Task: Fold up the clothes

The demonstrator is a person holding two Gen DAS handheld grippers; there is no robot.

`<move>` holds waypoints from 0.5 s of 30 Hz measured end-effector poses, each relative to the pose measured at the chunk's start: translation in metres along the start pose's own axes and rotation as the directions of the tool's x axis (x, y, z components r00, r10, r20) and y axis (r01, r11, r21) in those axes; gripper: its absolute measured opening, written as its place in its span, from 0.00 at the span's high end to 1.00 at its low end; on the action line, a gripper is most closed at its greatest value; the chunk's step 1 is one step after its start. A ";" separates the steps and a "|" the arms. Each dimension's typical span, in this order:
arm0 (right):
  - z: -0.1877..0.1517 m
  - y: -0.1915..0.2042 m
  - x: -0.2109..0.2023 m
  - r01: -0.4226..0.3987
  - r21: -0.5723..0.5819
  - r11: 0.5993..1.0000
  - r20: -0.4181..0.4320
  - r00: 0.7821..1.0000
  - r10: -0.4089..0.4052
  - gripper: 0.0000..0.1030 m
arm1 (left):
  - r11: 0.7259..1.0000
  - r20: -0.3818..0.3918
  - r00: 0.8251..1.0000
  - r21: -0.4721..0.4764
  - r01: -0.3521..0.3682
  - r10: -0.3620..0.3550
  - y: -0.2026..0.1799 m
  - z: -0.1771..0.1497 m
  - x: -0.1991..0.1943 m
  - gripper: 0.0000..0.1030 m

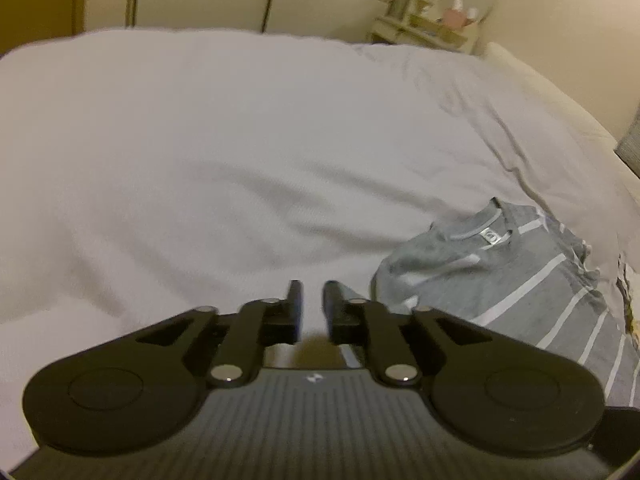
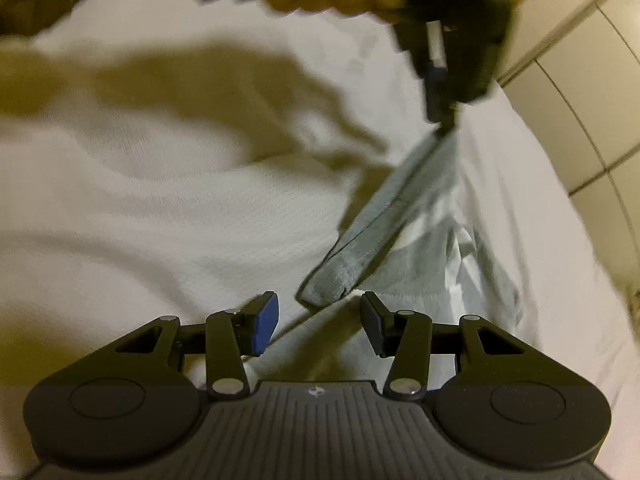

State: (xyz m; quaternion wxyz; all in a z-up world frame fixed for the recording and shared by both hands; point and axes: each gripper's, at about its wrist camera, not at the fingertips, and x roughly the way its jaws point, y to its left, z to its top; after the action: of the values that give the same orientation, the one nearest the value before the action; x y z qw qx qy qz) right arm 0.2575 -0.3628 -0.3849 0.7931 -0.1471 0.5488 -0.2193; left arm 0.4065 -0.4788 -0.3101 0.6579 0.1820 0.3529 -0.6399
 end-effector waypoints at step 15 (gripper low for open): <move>0.002 -0.014 -0.010 -0.085 0.162 0.983 0.049 0.996 0.078 1.00 | 0.984 -0.111 0.990 -0.164 0.066 -0.085 0.023 -0.042 0.016 0.74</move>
State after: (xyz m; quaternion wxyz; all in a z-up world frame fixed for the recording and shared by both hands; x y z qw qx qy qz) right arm 0.2535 -0.3698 -0.3693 0.8223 -0.0634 0.5177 -0.2277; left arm 0.4183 -0.4583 -0.3549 0.6236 0.1525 0.4479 -0.6223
